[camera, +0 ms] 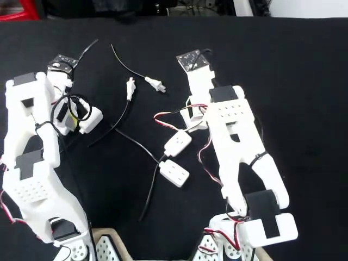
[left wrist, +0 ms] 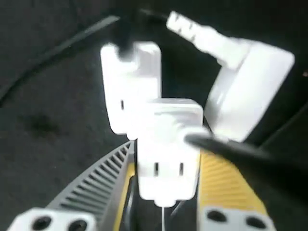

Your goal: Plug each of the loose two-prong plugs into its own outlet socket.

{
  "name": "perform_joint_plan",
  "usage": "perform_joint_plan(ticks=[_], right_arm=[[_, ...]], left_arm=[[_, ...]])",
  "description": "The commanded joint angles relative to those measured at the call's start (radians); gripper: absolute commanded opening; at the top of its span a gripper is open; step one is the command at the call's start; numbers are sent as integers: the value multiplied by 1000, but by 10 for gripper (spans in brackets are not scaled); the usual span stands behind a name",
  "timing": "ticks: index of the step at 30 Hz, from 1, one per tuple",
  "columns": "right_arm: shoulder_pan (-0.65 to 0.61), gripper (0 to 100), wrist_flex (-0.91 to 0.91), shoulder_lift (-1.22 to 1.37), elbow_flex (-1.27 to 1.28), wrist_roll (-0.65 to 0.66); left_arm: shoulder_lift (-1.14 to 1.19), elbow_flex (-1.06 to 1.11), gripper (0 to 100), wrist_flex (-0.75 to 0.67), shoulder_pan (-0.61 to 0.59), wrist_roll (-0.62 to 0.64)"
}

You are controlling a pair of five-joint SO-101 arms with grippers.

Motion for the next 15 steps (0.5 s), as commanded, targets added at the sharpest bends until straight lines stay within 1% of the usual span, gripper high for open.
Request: perform_joint_plan(ticks=[1,4,7,12,13,15], right_arm=[[-14,50,3,-7,-36,8],[-11,50,5,-7,-36,8],[-11,50,5,-7,-36,8],[-11,50,5,-7,-36,8],[-11,50,5,-7,-36,8],[-11,50,5,-7,-36,8]], left_arm=[[-115,-104,282,64,-10,106],[-157,-133,323,91,-19,129],[-193,-136,324,91,-42,147],[-238,-131,324,92,-84,143],[-252,-125,324,103,-84,143],[-295,-124,323,172,-73,141]])
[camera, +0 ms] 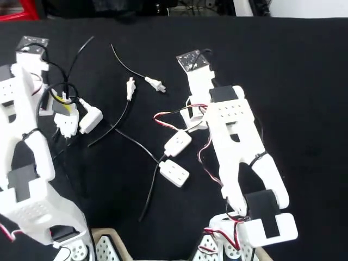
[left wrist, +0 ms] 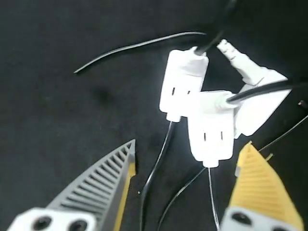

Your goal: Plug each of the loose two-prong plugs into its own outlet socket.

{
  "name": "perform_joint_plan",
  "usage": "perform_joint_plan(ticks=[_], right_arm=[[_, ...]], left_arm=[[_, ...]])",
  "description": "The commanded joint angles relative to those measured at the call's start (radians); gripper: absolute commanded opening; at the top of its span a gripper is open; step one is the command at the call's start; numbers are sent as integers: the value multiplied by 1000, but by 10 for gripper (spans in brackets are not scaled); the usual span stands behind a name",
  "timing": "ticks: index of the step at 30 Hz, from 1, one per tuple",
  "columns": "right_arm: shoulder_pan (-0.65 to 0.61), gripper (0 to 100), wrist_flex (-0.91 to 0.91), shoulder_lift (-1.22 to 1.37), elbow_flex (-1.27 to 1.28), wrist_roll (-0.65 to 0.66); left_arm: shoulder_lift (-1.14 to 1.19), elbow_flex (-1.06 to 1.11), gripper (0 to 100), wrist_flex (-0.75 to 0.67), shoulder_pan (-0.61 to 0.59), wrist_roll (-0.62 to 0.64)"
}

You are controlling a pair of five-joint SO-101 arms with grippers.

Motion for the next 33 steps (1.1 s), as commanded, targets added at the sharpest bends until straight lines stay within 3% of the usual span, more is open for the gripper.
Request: perform_joint_plan(ticks=[1,5,9,18,23,33], right_arm=[[-11,50,5,-7,-36,6],[8,50,29,-15,-45,6],[63,50,137,-15,-125,20],[250,50,261,-7,-255,48],[359,51,331,-7,-326,118],[499,51,353,-15,-355,196]], left_arm=[[-121,-44,320,95,7,5],[-276,22,288,192,74,11],[-462,234,285,184,191,5],[-795,862,289,-204,619,-124],[-798,975,288,-387,760,-285],[-767,990,286,-408,1049,-605]])
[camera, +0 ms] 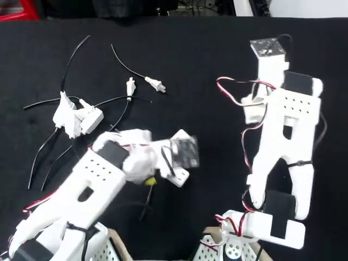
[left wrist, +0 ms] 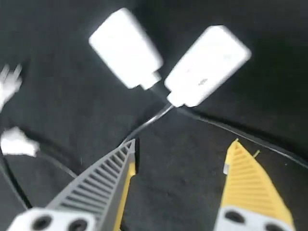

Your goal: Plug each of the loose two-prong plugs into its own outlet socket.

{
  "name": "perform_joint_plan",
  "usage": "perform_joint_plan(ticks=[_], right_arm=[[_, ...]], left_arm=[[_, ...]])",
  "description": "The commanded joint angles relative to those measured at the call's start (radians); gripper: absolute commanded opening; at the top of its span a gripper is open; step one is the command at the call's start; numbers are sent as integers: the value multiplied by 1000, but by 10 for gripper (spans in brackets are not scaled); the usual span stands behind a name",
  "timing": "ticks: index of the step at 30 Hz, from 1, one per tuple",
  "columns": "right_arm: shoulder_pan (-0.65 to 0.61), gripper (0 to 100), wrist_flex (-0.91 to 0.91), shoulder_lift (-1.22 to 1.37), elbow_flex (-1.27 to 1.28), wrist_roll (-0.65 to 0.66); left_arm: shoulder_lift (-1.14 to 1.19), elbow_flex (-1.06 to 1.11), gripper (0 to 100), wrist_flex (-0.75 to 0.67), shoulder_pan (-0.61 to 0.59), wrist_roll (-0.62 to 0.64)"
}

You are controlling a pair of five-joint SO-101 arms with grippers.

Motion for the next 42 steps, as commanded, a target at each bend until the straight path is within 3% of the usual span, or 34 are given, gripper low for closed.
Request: perform_joint_plan(ticks=[1,10,16,26,31,39,42], right_arm=[[58,51,6,-15,-53,32],[201,51,8,-16,-99,66],[210,51,8,-16,-108,66],[203,51,2,-13,-107,66],[203,51,0,-12,-107,66],[203,51,-2,-7,-110,66],[203,51,-2,-7,-111,66]], left_arm=[[18,-24,286,-29,79,-87],[239,-39,284,-216,148,-127],[296,-53,284,-331,183,-132],[565,-159,284,-354,139,-124],[572,-159,275,-310,147,-121],[572,-168,54,-308,157,107],[565,-183,30,-302,197,192]])
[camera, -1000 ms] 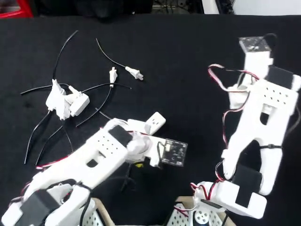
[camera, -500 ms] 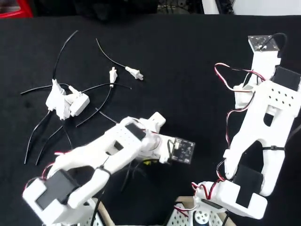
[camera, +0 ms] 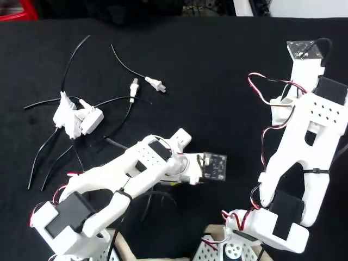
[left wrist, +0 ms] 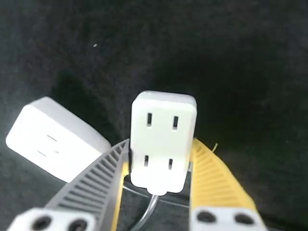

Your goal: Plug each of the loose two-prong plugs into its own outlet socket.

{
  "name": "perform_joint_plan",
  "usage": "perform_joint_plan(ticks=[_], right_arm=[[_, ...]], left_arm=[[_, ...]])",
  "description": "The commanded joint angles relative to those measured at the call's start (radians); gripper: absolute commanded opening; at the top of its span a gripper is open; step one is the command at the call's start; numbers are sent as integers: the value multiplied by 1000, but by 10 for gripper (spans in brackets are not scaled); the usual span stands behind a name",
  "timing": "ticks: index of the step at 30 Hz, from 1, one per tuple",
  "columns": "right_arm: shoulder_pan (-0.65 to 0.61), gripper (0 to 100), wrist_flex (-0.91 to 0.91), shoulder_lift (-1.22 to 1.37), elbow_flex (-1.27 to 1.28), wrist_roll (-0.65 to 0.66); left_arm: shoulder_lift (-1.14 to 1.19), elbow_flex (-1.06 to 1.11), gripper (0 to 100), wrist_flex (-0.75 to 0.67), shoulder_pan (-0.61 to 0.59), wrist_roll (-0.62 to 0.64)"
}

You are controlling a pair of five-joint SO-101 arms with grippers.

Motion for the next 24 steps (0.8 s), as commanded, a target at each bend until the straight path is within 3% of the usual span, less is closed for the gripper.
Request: perform_joint_plan(ticks=[1,6,10,15,20,24], right_arm=[[9,51,-5,-7,-58,3],[9,50,-5,-7,-58,3],[-3,50,-5,-7,-53,3],[-94,50,-6,-5,-30,2],[-181,51,-5,-5,-24,2],[-275,52,-5,4,-13,3]], left_arm=[[-18,-67,33,25,24,112],[-157,-229,32,272,-5,272],[-311,-352,34,477,-99,394],[-496,-352,36,684,-297,338],[-643,-124,32,715,-473,216],[-766,191,32,542,-549,129]])
